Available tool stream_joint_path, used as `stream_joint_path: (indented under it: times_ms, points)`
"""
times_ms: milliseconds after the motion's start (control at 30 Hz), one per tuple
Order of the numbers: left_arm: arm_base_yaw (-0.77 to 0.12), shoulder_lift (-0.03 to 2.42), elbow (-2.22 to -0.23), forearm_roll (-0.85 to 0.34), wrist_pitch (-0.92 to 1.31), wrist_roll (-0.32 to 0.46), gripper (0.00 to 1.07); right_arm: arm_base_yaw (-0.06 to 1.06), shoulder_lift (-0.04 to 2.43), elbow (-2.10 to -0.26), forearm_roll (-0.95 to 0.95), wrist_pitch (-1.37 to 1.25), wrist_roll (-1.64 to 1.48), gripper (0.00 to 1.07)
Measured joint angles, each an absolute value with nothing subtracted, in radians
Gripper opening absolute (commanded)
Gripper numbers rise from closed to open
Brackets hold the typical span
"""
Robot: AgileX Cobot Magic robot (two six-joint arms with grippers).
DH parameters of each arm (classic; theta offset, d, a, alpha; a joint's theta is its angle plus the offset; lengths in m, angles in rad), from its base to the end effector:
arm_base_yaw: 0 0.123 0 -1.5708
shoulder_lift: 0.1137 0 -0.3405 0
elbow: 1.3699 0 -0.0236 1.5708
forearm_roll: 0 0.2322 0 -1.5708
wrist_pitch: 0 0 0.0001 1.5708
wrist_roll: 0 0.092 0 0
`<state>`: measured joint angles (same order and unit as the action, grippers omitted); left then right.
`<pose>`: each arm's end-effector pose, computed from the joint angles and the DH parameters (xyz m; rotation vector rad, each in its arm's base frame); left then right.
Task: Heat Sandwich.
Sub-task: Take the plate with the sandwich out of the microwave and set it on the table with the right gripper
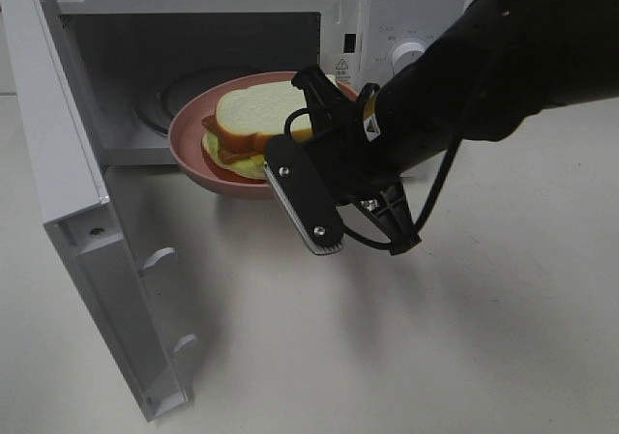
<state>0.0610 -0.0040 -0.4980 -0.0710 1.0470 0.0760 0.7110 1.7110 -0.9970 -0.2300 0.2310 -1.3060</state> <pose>-0.0757 -0.0103 0.2683 0.0180 2.0265 0.0018 0.2667 0.2234 0.2663 -2.2117 1.0960 -0.4285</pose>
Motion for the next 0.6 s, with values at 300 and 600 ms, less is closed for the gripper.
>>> stream_joint_path:
  times_ms: [300, 600]
  points:
    - [0.061, -0.004, -0.498, -0.071, 1.047, 0.076, 0.98, 0.711, 1.59, -0.884, -0.23, 0.231, -1.306, 0.0]
    - [0.061, -0.004, -0.498, -0.071, 1.047, 0.076, 0.98, 0.711, 1.432, -0.755, -0.23, 0.243, -1.302, 0.0]
